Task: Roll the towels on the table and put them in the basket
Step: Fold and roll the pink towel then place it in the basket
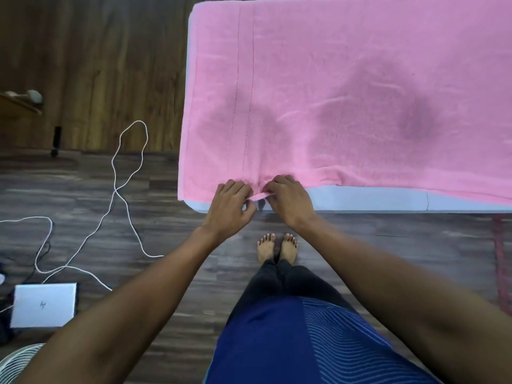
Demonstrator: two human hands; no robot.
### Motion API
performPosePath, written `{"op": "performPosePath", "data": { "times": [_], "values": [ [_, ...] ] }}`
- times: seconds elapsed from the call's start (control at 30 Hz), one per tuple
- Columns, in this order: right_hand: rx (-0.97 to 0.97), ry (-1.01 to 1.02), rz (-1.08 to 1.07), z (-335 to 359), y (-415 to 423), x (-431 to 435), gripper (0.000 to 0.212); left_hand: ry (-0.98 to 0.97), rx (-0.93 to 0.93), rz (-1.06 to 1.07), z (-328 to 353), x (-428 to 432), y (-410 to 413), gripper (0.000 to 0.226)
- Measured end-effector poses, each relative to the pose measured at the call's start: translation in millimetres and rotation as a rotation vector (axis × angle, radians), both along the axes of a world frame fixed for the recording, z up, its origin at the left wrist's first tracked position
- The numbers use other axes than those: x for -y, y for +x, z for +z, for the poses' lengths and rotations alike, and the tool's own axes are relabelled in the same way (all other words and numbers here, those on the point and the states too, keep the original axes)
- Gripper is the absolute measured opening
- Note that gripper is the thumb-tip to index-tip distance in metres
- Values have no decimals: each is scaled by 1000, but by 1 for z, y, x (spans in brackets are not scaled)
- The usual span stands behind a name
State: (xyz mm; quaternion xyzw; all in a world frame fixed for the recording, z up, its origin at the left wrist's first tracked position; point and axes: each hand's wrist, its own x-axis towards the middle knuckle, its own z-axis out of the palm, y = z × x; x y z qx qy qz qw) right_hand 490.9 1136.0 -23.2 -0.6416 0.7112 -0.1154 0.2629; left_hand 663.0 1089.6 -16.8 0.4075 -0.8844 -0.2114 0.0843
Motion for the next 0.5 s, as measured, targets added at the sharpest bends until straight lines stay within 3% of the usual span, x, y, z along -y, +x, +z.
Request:
{"op": "performPosePath", "data": {
  "times": [0.2,0.5],
  "values": [
    [73,7,-18,12,-8,-20,27,-57,127,-93,-4,-17,-11,36],
    [-44,49,-8,5,-25,-68,18,75,24,-124,-7,-48,-22,14]
  ]
}}
